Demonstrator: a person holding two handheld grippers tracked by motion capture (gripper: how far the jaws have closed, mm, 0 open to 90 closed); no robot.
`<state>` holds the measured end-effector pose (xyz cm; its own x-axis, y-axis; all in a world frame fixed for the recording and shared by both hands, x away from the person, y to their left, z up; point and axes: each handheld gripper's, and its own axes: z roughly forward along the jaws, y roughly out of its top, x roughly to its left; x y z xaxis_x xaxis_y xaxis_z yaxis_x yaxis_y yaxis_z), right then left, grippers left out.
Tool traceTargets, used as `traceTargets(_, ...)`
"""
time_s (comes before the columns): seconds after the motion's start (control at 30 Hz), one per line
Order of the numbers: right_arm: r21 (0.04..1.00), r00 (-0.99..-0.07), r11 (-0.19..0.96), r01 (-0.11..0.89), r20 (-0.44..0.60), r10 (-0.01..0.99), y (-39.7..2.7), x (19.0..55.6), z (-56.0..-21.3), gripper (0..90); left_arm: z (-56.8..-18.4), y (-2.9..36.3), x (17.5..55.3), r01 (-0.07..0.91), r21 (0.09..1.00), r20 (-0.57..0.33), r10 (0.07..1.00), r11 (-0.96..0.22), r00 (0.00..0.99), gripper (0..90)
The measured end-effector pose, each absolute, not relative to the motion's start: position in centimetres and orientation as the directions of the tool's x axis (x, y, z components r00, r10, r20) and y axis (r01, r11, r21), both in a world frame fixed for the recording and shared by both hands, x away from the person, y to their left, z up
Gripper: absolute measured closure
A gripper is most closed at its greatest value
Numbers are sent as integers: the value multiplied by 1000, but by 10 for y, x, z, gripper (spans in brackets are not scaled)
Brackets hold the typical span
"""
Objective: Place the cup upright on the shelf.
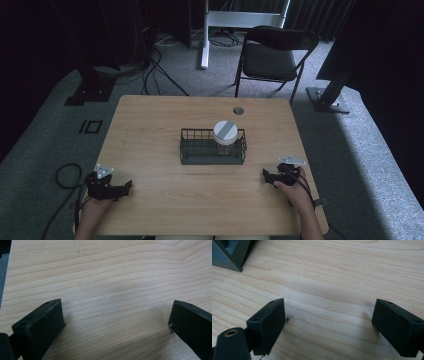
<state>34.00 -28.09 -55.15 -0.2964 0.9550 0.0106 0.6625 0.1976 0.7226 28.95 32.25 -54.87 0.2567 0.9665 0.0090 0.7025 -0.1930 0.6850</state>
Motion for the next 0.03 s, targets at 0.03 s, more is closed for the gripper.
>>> traceTargets(0.03,723,-297,198,662,11,955,-281,340,-552,113,-549,323,290,703,685,9,966,-193,257,1)
